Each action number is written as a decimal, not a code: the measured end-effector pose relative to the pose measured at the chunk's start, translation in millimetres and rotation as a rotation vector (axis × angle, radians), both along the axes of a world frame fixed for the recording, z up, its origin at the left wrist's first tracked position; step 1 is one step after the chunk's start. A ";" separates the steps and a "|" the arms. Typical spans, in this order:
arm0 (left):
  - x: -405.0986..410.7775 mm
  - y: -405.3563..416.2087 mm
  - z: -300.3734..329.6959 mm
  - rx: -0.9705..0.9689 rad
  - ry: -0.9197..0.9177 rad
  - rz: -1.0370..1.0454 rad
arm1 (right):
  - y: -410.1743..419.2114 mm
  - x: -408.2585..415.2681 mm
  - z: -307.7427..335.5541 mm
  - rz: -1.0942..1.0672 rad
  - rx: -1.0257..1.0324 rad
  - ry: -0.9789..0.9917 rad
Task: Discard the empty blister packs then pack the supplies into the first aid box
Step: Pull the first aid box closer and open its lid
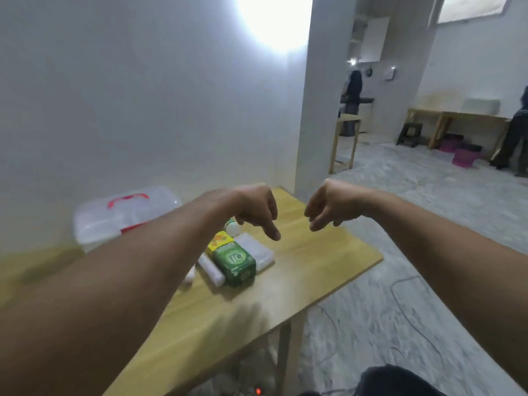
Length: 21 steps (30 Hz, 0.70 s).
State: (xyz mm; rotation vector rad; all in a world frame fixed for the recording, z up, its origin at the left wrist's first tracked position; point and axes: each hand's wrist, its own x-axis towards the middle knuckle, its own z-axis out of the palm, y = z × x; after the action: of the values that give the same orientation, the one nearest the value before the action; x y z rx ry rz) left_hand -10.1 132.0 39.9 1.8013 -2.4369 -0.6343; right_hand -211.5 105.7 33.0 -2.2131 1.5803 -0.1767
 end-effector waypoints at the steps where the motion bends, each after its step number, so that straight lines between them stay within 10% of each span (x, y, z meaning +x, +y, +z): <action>1: 20.5 4.3 2.7 -0.014 -0.004 0.034 | -1.2 21.8 2.3 0.035 -0.018 0.002; 21: 269.7 45.0 -50.5 -0.365 -0.102 0.555 | -7.5 280.9 -40.2 0.418 -0.476 0.006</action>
State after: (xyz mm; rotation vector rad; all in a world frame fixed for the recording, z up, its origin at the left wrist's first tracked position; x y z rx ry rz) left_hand 259.6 177.0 -10.7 2.2210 -1.7963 -0.0495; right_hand 69.4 98.1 -7.1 -2.8521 1.1205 -0.4593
